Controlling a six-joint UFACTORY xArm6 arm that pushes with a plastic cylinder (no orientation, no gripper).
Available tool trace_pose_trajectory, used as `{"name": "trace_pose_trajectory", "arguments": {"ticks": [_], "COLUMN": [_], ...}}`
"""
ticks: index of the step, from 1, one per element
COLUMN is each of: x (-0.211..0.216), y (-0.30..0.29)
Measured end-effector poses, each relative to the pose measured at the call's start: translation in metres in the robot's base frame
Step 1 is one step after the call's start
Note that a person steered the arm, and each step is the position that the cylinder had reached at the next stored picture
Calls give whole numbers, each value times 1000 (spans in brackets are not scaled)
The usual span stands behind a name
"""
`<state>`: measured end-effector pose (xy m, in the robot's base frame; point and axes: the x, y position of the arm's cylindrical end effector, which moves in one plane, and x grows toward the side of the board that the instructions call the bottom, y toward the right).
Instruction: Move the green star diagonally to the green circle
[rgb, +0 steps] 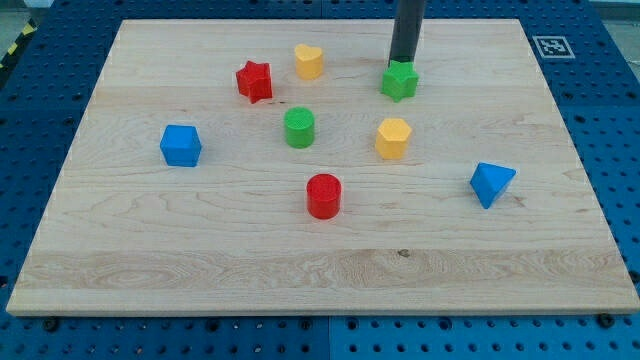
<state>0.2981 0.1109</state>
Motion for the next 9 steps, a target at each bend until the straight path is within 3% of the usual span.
{"name": "trace_pose_trajectory", "arguments": {"ticks": [3, 5, 9], "x": [18, 18, 18], "y": [35, -15, -25]}}
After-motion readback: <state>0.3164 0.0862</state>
